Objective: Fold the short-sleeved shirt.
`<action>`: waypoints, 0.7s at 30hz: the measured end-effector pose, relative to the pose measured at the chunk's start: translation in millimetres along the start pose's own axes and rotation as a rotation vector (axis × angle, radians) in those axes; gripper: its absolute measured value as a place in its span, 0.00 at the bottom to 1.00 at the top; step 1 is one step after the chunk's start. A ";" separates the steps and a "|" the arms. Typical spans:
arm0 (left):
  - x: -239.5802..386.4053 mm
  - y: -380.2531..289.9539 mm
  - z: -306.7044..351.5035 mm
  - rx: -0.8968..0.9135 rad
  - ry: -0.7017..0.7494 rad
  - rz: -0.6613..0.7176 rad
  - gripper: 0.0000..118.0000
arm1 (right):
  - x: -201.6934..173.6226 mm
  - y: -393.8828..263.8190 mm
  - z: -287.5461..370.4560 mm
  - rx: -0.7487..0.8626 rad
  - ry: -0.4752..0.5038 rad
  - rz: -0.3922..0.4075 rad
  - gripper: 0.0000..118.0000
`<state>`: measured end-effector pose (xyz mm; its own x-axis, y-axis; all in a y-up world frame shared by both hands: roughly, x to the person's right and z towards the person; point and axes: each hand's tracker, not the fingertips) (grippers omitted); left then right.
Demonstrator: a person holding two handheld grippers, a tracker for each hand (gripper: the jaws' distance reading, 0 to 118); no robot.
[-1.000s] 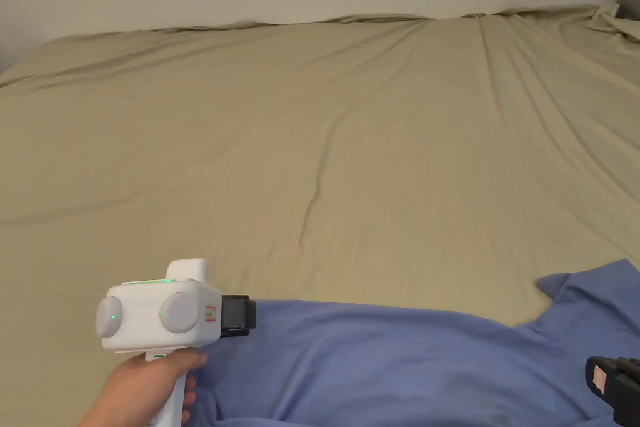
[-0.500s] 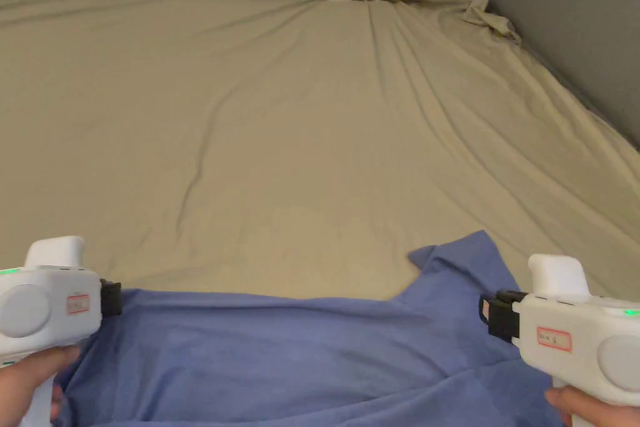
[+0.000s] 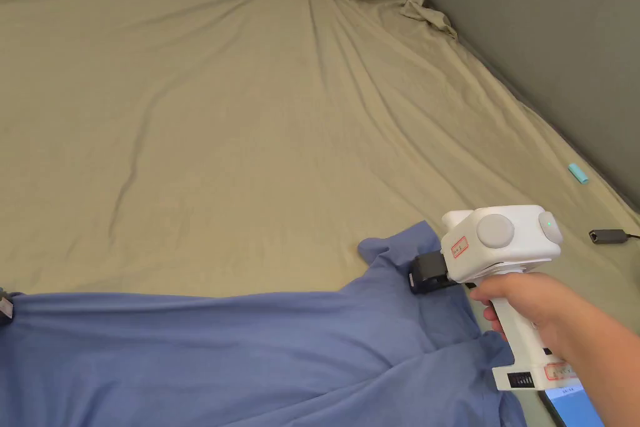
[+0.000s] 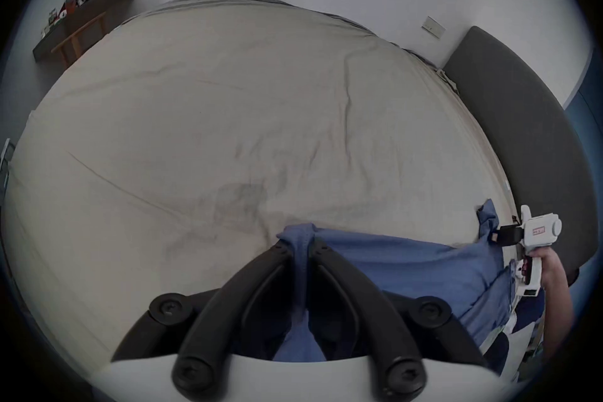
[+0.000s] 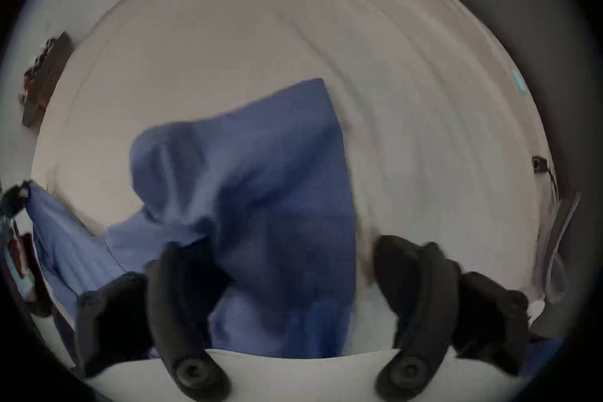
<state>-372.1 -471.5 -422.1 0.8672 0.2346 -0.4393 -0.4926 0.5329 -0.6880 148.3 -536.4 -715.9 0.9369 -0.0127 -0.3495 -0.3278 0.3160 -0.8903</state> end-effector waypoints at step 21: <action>-68.3 -41.4 121.0 -0.057 -0.298 0.066 0.05 | 15.6 -128.1 196.3 0.147 0.258 0.186 0.03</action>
<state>-402.1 -411.2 -293.7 0.8124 0.4993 -0.3011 -0.5443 0.4644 -0.6986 228.9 -390.8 -550.0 0.7950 -0.1761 -0.5806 -0.4511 0.4684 -0.7597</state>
